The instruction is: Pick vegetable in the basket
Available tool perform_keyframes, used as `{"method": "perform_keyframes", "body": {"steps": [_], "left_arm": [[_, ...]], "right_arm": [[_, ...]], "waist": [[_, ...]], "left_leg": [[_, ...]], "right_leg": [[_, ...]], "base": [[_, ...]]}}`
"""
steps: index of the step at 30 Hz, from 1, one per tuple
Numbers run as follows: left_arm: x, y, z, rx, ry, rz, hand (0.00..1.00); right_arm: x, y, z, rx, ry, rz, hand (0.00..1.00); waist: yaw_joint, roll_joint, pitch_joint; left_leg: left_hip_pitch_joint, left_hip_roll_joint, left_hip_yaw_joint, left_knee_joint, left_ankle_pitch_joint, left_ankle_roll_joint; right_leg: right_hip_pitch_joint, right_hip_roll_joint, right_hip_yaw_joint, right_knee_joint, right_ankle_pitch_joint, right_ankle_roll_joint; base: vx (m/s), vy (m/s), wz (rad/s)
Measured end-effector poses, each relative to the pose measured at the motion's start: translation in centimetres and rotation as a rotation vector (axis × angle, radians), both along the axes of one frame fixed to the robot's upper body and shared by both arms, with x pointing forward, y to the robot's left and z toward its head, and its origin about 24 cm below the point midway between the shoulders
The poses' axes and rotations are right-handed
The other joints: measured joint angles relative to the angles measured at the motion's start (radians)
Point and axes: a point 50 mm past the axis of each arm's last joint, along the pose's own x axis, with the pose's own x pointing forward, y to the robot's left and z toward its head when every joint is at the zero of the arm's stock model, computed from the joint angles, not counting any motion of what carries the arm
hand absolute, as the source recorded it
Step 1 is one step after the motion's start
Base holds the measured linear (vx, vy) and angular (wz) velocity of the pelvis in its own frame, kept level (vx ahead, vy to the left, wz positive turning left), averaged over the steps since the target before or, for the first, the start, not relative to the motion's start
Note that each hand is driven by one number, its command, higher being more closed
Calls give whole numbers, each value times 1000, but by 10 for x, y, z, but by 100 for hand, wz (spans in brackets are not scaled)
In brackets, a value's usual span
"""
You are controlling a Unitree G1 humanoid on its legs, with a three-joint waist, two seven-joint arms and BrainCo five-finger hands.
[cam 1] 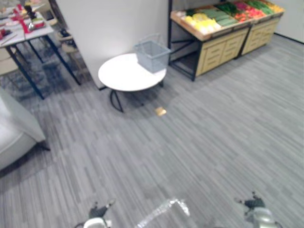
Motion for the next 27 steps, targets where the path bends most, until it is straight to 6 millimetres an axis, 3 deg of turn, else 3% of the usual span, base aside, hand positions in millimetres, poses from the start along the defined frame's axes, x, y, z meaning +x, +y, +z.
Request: {"method": "perform_keyframes", "body": {"steps": [10, 14, 17, 20, 21, 22, 24, 27], "left_arm": [[8, 3, 6, -6, -74, 31, 0], [9, 2, 6, -8, -73, 23, 0], [8, 1, 5, -11, -70, 20, 0], [0, 2, 3, -12, -52, 30, 0], [-6, 3, 2, -13, -40, 36, 0], [-6, 3, 2, -13, -44, 40, 0], [-9, 2, 2, -14, -44, 43, 0], [-3, 3, 6, -8, -69, 39, 0]], "right_arm": [[14, -4, 13, -89, -18, 135, 0], [13, -4, 13, -91, -16, 134, 0], [12, -4, 12, -89, -10, 130, 0], [9, -4, 11, -91, 2, 138, 0], [8, -4, 11, -100, 13, 161, 0], [9, -6, 13, -113, 12, 173, 0], [9, -10, 16, -133, 8, 184, 0], [12, -14, 20, -147, 1, 184, 0]], "waist": [[-5, 11, 7], [-6, 10, 8], [-10, 13, 13], [-9, 27, 27], [-3, 37, 38], [-2, 44, 64], [17, 54, 79], [29, 44, 93]], "left_leg": [[-5, 4, 0, 42, -7, -9], [-30, 2, 0, 44, -39, 0], [-68, 5, 6, 62, -50, -6], [-149, 59, 65, 271, -170, -41], [-202, 103, 85, 444, -205, -70], [-291, 148, 85, 689, -179, -63], [-399, 191, 85, 929, -102, -30], [-479, 198, 107, 926, -155, -46]], "right_leg": [[-12, -2, 1, 55, -13, -6], [-68, -6, 0, 121, -81, -7], [-112, -4, 1, 153, -93, -14], [-122, 18, 17, 194, -137, -35], [-103, 39, 27, 186, -142, -44], [-78, 49, 35, 200, -150, -56], [-64, 59, 67, 229, -169, -69], [-45, 33, 111, 226, -192, -59]], "base": [[-17, -38, -1], [-95, -60, -2], [-111, -68, -2], [-82, -85, -17], [-33, -96, -29], [-12, -79, -32], [88, 6, -50], [205, 88, -40]]}}
